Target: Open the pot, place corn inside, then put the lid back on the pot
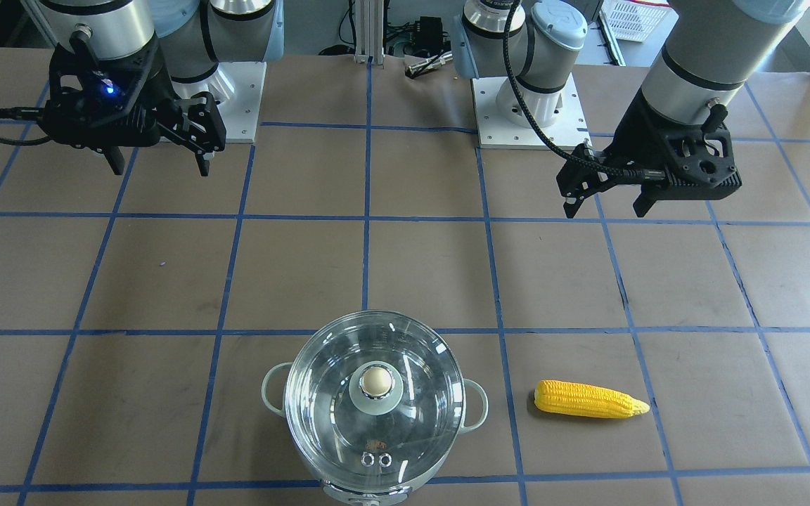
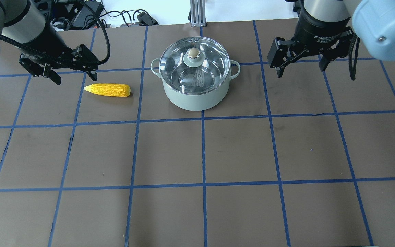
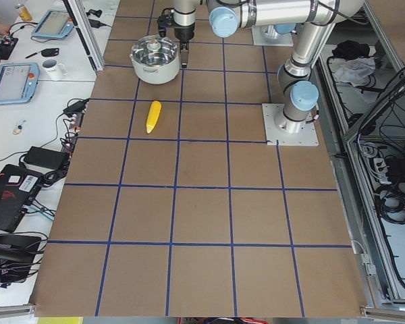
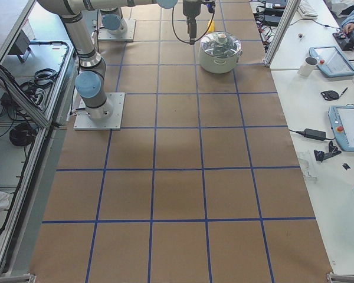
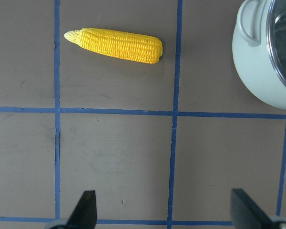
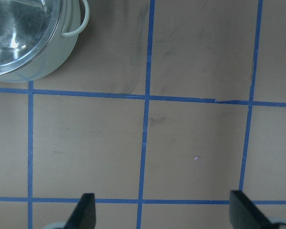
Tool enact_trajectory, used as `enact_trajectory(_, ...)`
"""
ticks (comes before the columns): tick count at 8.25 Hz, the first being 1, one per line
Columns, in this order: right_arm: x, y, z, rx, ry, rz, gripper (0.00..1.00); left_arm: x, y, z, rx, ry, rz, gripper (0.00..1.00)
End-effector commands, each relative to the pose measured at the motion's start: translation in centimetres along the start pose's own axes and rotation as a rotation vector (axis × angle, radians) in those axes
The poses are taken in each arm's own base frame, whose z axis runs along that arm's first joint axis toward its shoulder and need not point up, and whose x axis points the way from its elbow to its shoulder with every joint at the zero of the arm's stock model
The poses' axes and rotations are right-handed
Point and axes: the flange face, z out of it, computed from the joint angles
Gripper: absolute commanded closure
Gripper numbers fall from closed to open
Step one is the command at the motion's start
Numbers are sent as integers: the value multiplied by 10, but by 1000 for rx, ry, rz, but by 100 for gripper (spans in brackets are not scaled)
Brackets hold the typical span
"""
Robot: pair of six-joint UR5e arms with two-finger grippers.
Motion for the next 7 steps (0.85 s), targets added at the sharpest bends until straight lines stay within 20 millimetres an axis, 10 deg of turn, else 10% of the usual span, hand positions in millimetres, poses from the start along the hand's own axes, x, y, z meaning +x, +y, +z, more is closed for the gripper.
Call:
enact_trajectory(1, -3, -3, 2, 6, -25, -26, 0, 0, 1, -1, 2, -4, 0, 0)
enact_trajectory(7, -6, -6, -7, 64, -75, -57, 0, -22, -37, 32, 20, -8, 413, 0)
